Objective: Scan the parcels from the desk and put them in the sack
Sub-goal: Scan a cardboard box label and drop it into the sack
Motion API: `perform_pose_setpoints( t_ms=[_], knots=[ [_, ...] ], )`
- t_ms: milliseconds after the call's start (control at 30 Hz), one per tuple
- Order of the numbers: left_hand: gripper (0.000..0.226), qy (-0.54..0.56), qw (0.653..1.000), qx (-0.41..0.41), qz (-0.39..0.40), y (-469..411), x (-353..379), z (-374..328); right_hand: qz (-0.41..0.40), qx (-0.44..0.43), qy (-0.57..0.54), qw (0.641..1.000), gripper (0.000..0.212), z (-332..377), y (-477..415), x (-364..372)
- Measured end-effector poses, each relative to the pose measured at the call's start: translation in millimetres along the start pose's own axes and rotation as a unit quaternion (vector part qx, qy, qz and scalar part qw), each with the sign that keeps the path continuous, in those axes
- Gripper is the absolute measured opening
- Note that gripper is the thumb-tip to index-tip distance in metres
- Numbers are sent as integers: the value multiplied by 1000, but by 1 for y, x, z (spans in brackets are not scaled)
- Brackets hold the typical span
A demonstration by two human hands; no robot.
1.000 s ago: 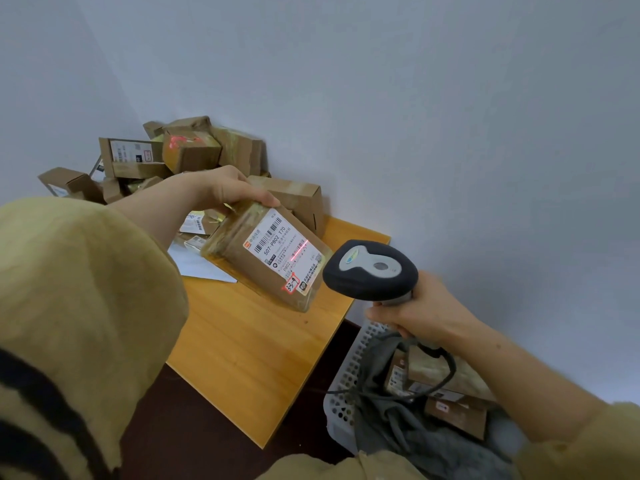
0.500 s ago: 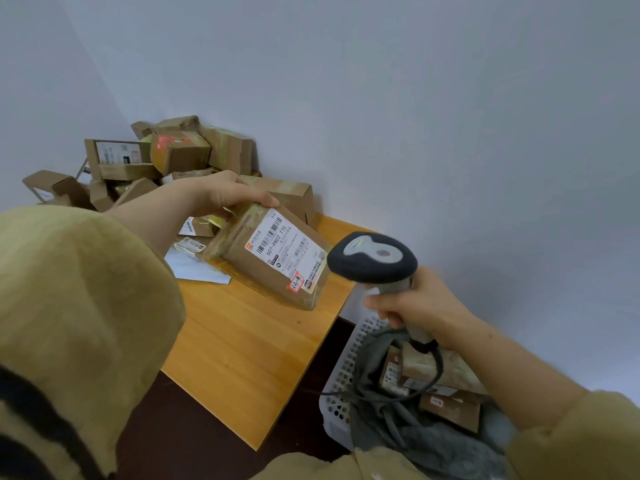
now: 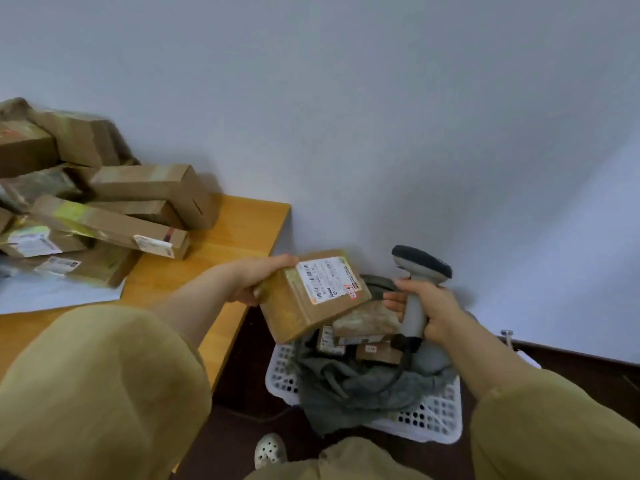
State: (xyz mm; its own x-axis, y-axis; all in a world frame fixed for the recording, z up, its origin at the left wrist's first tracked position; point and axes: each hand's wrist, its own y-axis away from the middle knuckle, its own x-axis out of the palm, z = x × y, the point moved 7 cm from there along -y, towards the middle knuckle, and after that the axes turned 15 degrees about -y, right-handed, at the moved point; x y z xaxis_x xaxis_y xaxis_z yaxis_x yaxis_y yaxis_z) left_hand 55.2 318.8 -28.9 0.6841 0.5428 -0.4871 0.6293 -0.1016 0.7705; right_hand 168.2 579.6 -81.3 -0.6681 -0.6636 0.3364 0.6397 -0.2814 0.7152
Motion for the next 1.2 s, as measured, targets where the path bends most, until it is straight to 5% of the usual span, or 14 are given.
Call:
perform_pose_setpoints(
  t_ms=[133, 233, 400, 833, 967, 1200],
  knots=[
    [83, -70, 997, 9, 21, -30, 52, -28, -92, 49, -66, 992, 10, -8, -25, -85],
    [62, -96, 994, 40, 15, -47, 91, -56, -153, 80, -67, 983, 26, -22, -42, -141],
    [103, -238, 966, 100, 3, -85, 146, -106, -256, 104, -103, 955, 19, -42, -58, -205],
    [76, -272, 947, 170, 18, -215, 274, -211, -338, 45, -171, 924, 25, -91, -191, -295],
    [70, -307, 927, 213, 27, -242, 310, -230, -388, 45, -214, 895, 39, -115, -231, -324],
    [74, -385, 873, 298, 16, -275, 348, -238, -399, 76, -200, 891, 30, -168, -280, -352]
  ],
)
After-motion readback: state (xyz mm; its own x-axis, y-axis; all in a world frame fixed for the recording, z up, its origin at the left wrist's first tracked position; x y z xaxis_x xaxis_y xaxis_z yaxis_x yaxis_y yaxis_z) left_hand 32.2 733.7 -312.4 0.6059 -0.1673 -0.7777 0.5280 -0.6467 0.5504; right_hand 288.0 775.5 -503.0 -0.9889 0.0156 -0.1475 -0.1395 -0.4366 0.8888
